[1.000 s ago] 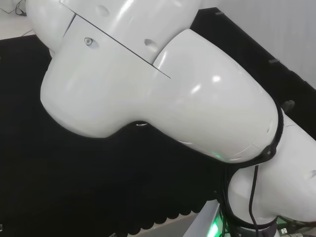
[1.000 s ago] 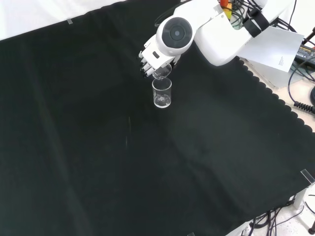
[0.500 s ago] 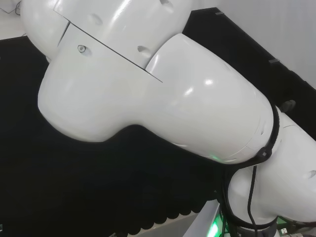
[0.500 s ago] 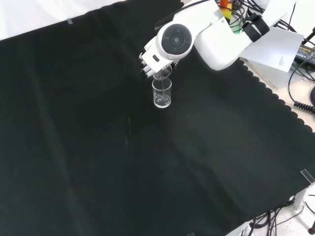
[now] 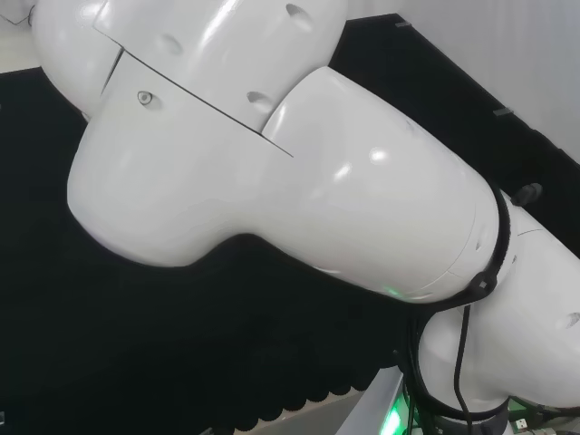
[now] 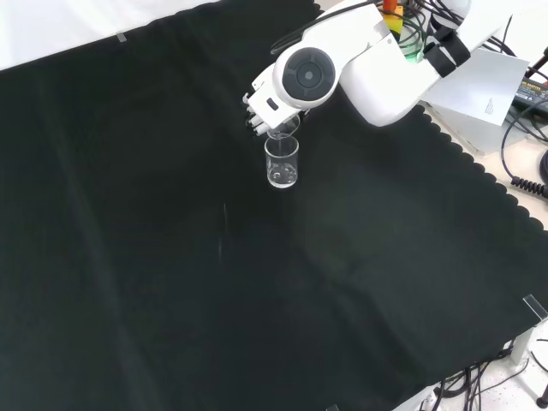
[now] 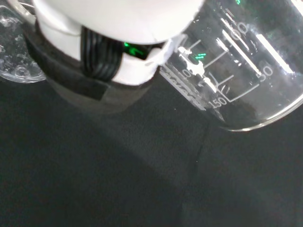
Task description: Pour the water from the handheld beaker into the one on the table.
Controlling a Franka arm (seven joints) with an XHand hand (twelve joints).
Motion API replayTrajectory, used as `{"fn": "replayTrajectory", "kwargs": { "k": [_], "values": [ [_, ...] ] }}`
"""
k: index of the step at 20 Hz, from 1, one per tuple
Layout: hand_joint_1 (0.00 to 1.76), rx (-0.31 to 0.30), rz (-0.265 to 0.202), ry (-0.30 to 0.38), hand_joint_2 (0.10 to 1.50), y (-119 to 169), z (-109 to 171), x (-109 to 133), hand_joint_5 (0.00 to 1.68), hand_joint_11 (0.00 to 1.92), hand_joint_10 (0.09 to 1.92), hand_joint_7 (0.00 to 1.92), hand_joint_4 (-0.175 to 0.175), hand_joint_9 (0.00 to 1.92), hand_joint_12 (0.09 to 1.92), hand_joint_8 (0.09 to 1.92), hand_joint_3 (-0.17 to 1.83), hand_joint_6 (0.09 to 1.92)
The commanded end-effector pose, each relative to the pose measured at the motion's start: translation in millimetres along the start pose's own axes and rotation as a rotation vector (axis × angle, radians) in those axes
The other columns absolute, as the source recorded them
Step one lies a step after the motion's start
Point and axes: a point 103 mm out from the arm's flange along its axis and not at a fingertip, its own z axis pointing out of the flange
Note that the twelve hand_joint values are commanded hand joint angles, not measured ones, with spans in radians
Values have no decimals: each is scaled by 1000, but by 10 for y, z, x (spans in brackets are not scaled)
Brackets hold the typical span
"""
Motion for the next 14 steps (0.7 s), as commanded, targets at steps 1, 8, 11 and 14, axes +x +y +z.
{"fn": "replayTrajectory", "kwargs": {
  "k": [1, 8, 11, 14],
  "values": [
    [1433, -3, 1, 7, 698, -4, -36, 15, 1418, 1402, 111, 1403, -175, 1572, 525, 325, 449, 272],
    [1433, -24, -3, 73, 699, -12, 16, -55, 1417, 1402, 111, 1403, -175, 1571, 525, 324, 448, 274],
    [1433, -47, -11, 145, 699, -20, 32, -102, 1417, 1402, 112, 1402, -175, 1572, 525, 324, 448, 274],
    [1433, -104, -23, 229, 699, -42, 44, -164, 1416, 1402, 112, 1403, -175, 1571, 525, 323, 447, 275]
  ]
}}
